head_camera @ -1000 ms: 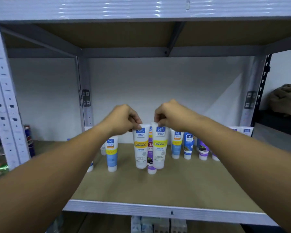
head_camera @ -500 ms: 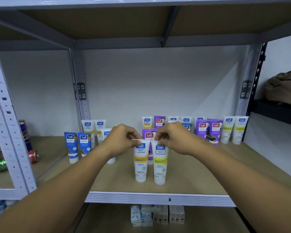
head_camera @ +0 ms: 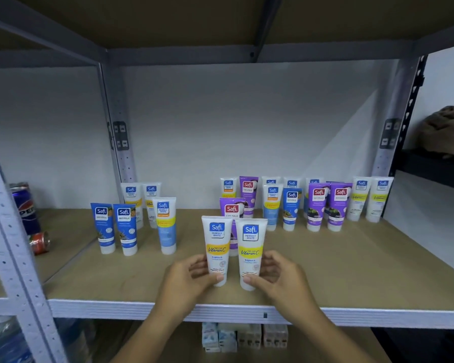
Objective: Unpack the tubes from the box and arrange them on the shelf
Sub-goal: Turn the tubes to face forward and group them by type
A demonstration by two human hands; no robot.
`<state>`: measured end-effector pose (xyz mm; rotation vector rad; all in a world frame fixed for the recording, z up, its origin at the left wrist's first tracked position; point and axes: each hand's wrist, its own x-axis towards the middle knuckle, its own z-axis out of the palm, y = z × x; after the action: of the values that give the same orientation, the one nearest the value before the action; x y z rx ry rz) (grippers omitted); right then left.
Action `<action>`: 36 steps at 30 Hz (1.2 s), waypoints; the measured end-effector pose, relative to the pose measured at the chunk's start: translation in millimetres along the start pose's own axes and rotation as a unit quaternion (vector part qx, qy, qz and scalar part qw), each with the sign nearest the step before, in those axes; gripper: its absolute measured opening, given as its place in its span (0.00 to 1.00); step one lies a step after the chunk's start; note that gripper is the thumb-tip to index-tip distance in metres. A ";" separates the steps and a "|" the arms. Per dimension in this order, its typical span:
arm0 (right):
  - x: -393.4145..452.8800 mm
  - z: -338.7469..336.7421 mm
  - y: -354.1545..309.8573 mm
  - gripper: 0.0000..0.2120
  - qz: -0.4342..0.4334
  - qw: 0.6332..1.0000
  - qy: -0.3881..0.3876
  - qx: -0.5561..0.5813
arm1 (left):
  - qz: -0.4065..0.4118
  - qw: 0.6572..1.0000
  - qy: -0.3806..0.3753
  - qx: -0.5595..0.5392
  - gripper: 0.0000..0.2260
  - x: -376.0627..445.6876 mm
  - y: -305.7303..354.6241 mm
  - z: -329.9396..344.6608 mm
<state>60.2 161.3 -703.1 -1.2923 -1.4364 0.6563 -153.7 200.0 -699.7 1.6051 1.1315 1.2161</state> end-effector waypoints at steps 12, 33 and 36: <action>6.7 -47.6 21.8 0.17 -0.005 0.999 0.031 -0.026 | 0.001 0.999 -0.026 -0.034 0.21 15.3 5.2 55.1; 23.5 -128.6 59.3 0.18 -0.006 0.992 0.091 -0.086 | 0.000 0.996 -0.048 -0.072 0.18 65.5 18.2 156.2; 23.1 -126.0 63.6 0.19 -0.008 0.992 0.104 -0.077 | 0.002 0.996 -0.046 -0.073 0.18 71.7 16.0 161.5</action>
<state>202.5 170.1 -714.2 -1.4237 -1.3437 0.3932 16.1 251.1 -700.5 1.5380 0.9593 1.1872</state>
